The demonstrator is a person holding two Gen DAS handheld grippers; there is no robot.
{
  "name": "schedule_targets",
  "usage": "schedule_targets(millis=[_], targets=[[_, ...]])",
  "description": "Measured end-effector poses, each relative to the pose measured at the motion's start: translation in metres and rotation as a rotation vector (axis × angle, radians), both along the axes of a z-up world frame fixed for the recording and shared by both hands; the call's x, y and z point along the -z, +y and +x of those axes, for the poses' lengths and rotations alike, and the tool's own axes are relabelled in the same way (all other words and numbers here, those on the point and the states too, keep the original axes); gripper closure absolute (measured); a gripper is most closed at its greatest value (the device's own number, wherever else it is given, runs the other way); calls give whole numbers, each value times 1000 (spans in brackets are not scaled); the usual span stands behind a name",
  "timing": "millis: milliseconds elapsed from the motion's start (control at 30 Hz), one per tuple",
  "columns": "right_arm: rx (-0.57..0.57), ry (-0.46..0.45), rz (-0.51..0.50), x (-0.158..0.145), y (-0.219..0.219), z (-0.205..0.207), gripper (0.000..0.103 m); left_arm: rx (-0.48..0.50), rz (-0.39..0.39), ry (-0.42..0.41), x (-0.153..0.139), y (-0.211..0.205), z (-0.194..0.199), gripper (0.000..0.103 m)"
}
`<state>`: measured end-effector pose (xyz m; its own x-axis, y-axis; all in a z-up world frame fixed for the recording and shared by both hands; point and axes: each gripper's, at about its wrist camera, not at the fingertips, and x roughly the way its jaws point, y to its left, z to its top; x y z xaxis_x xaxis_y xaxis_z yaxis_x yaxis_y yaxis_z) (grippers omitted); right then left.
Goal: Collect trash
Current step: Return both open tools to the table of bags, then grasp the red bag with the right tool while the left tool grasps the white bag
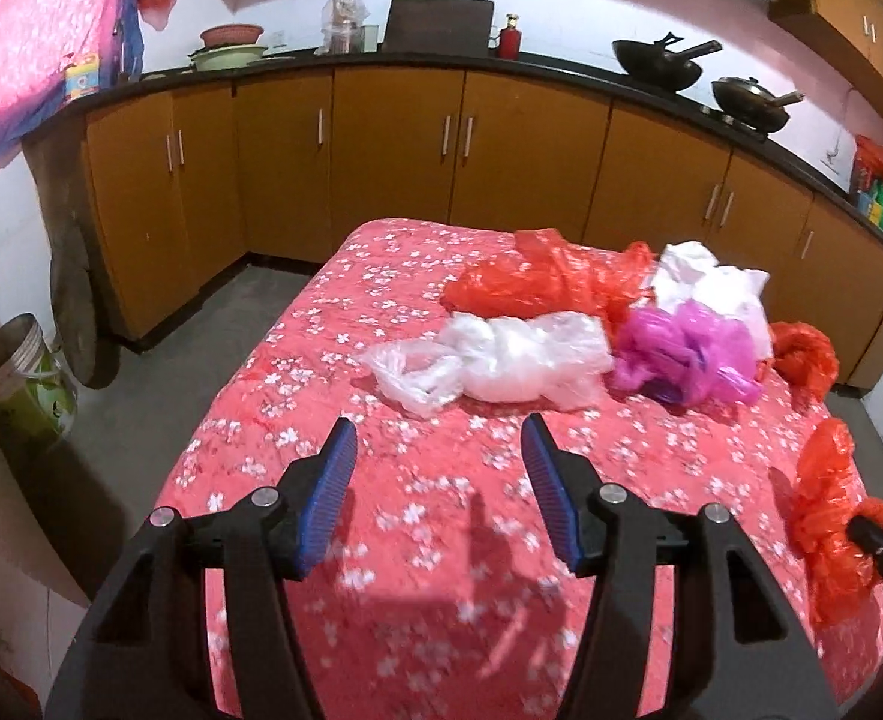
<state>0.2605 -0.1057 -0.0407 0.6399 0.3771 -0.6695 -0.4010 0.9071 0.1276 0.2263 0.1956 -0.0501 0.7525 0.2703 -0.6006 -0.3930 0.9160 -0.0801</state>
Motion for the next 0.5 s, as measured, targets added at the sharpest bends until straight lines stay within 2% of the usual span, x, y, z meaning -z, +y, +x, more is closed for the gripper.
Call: schedule_targets(millis=[133, 267, 500], targets=[[48, -44, -4, -8, 3, 10, 97, -3, 33, 12, 2, 8, 14, 45], [96, -79, -9, -13, 4, 20, 97, 19, 68, 30, 5, 10, 31, 40], [161, -123, -15, -16, 9, 36, 97, 57, 44, 37, 8, 6, 50, 39]])
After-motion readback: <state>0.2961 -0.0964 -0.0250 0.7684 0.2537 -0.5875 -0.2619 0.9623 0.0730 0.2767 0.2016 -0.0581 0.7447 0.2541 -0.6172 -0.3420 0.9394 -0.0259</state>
